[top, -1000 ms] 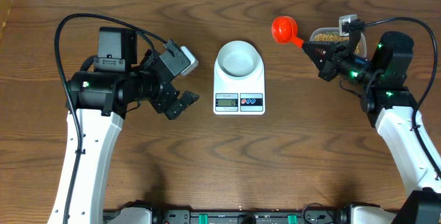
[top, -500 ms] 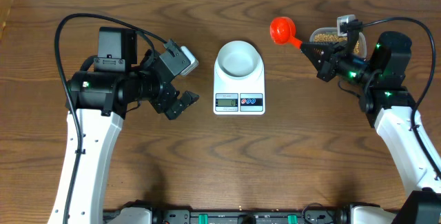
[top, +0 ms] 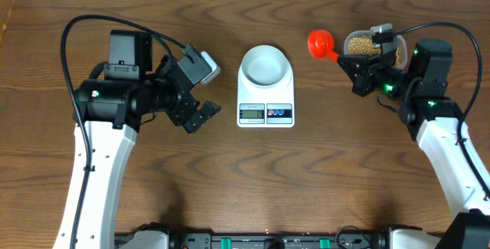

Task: Scoop item into bowl and weigh 50g on scale
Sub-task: 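Carry the red scoop with the right gripper over the soybean tub, then lower the scoop into the soybeans and scoop with the right gripper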

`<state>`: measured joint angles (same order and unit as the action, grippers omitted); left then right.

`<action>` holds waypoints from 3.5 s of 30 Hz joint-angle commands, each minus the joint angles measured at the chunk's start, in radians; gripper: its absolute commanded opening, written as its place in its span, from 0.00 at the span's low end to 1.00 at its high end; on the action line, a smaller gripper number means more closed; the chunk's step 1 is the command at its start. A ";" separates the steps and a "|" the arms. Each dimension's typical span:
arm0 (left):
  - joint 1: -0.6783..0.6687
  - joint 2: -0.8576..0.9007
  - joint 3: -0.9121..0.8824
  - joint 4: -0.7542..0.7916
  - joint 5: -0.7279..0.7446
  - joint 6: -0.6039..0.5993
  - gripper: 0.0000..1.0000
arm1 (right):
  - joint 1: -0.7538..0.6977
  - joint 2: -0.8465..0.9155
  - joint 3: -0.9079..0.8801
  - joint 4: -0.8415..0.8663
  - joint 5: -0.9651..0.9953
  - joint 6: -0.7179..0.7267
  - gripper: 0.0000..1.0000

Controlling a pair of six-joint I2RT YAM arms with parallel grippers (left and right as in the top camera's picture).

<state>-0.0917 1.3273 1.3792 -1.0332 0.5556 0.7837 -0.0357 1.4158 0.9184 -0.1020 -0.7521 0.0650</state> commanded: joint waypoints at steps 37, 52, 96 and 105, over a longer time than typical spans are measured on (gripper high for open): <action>0.003 -0.002 0.018 -0.006 0.016 0.009 0.98 | 0.062 0.115 0.327 -0.540 0.866 -0.492 0.01; 0.003 -0.001 0.018 -0.006 0.016 0.009 0.98 | 0.061 0.243 0.327 -0.463 0.866 -0.491 0.01; 0.003 -0.001 0.018 -0.006 0.016 0.009 0.98 | -0.100 0.370 0.326 -0.466 0.407 -0.192 0.01; 0.003 -0.001 0.018 -0.006 0.016 0.008 0.98 | -0.138 0.370 0.326 -0.467 0.349 -0.127 0.01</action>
<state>-0.0917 1.3273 1.3792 -1.0363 0.5556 0.7837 -0.1612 1.7660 1.2465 -0.5568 -0.3477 -0.1173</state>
